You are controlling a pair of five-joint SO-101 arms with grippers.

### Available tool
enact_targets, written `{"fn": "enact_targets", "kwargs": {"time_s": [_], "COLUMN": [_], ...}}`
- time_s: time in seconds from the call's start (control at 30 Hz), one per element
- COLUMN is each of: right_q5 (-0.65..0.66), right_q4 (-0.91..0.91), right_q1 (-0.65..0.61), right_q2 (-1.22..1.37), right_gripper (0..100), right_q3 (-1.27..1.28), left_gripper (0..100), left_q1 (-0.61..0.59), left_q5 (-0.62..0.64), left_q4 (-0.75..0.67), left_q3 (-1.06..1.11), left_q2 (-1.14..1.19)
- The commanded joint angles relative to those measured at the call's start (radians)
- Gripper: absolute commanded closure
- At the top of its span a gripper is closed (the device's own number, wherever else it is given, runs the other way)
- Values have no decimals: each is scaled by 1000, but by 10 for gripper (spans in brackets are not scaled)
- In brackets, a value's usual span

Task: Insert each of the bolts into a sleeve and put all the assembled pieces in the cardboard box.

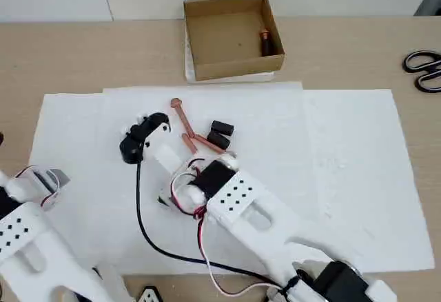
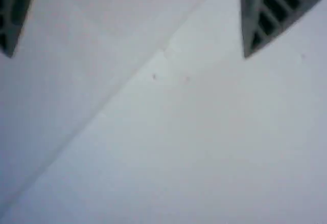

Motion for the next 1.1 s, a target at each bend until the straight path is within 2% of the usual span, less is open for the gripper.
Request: {"fn": "enact_targets", "kwargs": {"time_s": [0.0, 0.33, 0.6, 1.07], "right_q5": [-23, -26, -26, 18], "right_q4": [4, 2, -56, -122], "right_q1": [-24, -162, -163, -159], "right_q2": [-1, 54, 186, 208], "right_gripper": [764, 764, 764, 765], "right_q3": [-40, -40, -43, -44], "left_gripper": [731, 731, 731, 731], "left_q1": [-2, -2, -2, -2], "left_q5": [6, 6, 6, 6], "left_q4": [6, 6, 6, 6], "left_q3": [-42, -42, -42, -41], "left_q2": [-3, -3, -3, -3]}}
